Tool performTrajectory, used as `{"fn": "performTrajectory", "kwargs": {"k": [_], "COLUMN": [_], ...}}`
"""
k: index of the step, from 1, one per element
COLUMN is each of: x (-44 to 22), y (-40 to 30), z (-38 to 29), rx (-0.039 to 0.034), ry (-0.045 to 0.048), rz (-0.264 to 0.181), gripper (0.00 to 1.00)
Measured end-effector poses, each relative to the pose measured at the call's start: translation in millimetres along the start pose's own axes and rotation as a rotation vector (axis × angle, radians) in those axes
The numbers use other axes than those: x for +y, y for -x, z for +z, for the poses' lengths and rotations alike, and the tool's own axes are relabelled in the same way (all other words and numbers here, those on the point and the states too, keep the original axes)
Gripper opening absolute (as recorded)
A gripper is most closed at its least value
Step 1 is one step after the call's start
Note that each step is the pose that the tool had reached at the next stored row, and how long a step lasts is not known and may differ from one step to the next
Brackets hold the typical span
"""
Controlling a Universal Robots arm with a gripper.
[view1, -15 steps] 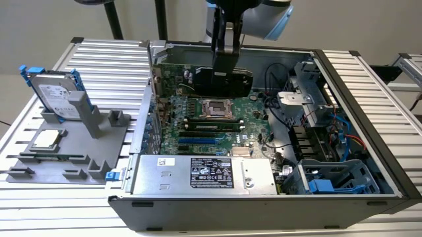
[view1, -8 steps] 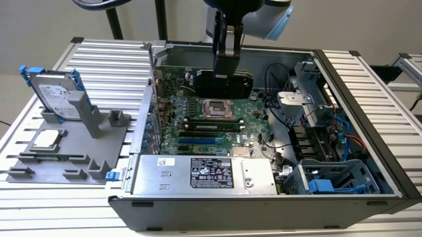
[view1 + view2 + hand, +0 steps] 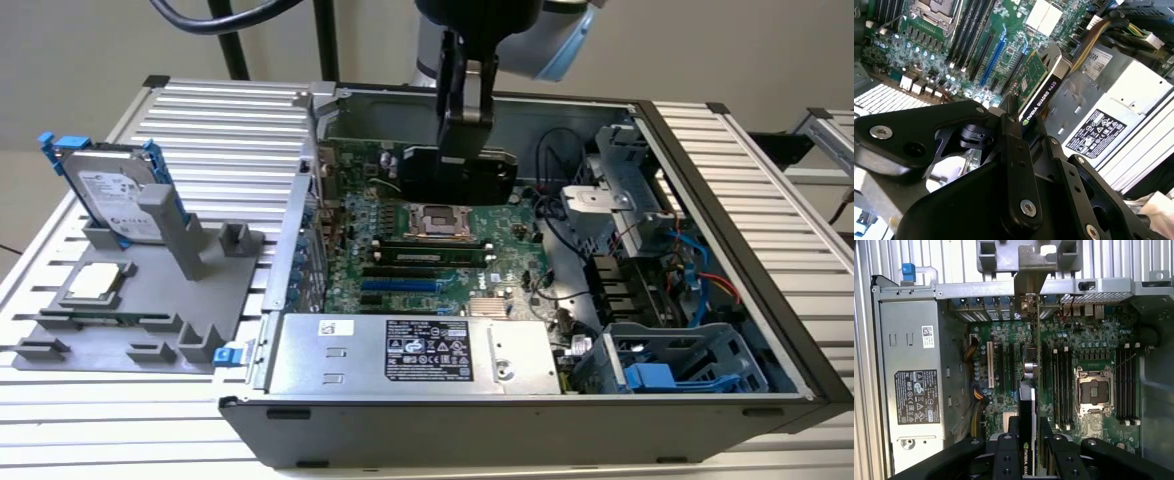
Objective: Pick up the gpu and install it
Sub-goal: 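Insert the gpu into the slot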
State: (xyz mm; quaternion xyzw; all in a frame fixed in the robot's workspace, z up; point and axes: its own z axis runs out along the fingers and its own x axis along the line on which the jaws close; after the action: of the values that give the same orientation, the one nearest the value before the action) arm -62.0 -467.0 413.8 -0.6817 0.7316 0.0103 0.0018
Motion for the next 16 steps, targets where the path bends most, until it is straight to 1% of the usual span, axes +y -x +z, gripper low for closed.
{"fn": "performTrajectory", "kwargs": {"k": [16], "x": [-4.8], "y": [0.3], "z": [7.9], "rx": [0.0093], "ry": [-0.0006], "rz": [0.000], "gripper": [0.00]}}
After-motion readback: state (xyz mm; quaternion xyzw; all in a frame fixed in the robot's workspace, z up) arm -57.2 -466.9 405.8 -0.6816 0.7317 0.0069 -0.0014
